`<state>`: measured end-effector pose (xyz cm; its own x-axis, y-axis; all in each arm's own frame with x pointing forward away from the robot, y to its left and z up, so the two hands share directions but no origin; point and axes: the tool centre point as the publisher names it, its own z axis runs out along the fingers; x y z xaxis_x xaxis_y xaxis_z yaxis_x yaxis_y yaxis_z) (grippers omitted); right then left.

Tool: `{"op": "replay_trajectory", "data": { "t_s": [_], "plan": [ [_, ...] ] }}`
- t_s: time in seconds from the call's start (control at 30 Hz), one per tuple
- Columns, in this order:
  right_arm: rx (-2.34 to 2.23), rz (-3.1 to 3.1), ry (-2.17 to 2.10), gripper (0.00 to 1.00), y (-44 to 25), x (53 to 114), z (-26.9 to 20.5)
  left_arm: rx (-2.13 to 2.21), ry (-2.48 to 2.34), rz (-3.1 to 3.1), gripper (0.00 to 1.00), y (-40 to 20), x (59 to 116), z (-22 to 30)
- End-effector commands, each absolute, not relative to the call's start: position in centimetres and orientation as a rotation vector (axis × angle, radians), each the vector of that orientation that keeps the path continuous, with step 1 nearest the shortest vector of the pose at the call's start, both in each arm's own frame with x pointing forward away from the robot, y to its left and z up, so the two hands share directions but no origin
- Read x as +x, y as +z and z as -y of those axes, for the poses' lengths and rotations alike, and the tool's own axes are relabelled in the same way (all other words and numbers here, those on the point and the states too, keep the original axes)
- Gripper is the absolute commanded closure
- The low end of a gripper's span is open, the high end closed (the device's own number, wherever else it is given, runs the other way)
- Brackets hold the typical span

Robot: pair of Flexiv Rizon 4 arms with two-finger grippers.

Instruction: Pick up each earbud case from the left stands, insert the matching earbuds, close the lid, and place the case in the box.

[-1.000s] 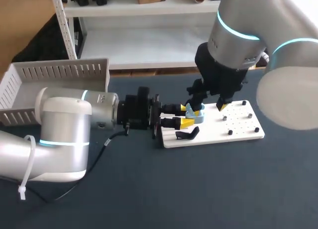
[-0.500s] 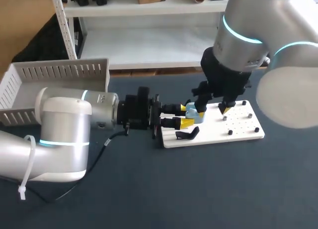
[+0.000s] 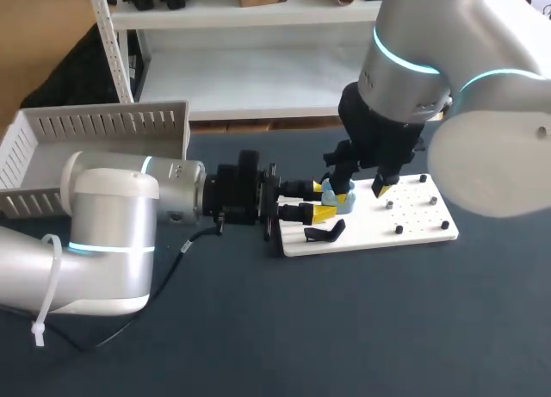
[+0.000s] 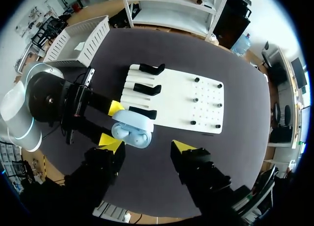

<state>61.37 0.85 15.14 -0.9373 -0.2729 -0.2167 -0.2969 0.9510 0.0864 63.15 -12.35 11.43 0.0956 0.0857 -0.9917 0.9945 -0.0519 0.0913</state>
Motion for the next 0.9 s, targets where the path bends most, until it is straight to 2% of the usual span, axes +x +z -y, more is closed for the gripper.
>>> {"op": "replay_trajectory", "data": {
  "t_s": [0.03, 0.13, 0.2, 0.27, 0.37, 0.67, 0.9],
  "plan": [
    [-0.426, -2.893, 0.171, 0.38, 15.6, 61.3, -0.8, 1.351, -1.133, -1.175, 1.00, 11.3, 63.2, 12.3],
    [-0.402, -2.866, 0.177, 0.33, 16.6, 61.4, -0.6, 1.351, -1.133, -1.175, 1.00, 11.3, 63.2, 12.3],
    [-0.358, -2.832, 0.194, 0.23, 17.3, 61.6, -0.5, 1.351, -1.133, -1.175, 1.00, 11.3, 63.2, 12.3],
    [-0.308, -2.802, 0.197, 0.17, 17.9, 62.1, -0.5, 1.351, -1.133, -1.175, 1.00, 11.3, 63.2, 12.3],
    [-0.252, -2.778, 0.211, 0.00, 18.3, 63.1, -0.6, 1.351, -1.133, -1.175, 1.00, 11.3, 63.2, 12.3],
    [-0.106, -2.831, 0.199, 0.00, 16.7, 66.4, 0.2, 1.351, -1.133, -1.175, 1.00, 11.3, 63.2, 12.3],
    [-0.082, -2.861, 0.169, 0.00, 15.9, 66.8, 0.9, 1.351, -1.133, -1.175, 1.00, 11.3, 63.2, 12.3]
  ]
}}
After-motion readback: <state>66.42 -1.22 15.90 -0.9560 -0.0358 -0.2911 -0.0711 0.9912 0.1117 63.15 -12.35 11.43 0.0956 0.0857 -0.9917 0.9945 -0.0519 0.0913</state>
